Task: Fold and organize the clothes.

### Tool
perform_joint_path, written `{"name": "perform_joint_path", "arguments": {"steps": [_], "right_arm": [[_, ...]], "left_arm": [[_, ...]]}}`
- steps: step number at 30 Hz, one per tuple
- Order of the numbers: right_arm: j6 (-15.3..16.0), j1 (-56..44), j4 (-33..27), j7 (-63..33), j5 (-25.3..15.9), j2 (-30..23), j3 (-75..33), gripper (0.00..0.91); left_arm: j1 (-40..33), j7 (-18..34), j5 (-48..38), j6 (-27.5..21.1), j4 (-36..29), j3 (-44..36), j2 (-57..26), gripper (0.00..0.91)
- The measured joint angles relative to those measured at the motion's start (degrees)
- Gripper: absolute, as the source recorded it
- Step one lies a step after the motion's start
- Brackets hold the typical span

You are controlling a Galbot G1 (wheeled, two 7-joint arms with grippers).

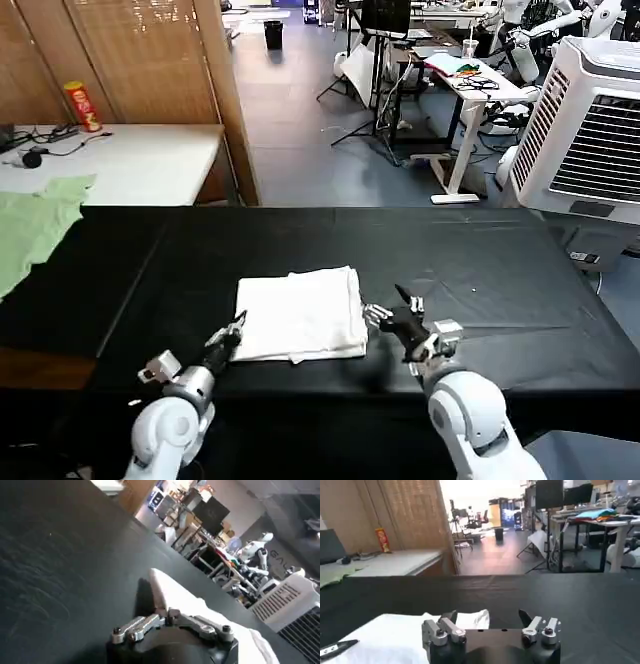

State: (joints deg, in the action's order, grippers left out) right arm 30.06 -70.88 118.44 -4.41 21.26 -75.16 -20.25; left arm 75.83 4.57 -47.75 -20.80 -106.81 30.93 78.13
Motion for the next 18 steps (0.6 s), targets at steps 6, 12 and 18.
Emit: {"name": "perform_joint_path", "arguments": {"steps": [6,12,18], "right_arm": [[0.25,-1.44,0.44,-0.64,-0.58,0.04,-1.2,0.878],[0.17,-2.62,0.65,-0.65,-0.69,-0.93,-0.66,0.878],[0.34,-2.84,1.18,-0.88,0.17,-1.11,-0.47,0.878]], "left_arm": [[1.14,-0.7,12.27,-0.23,-2.73,1.72,-3.22,0.0],[2.86,-0.8,16.38,-0.37,-5.44,5.57,-12.32,0.0],[4.5,-1.12,23.35,0.41,-7.36,11.37,-24.09,0.0]]}}
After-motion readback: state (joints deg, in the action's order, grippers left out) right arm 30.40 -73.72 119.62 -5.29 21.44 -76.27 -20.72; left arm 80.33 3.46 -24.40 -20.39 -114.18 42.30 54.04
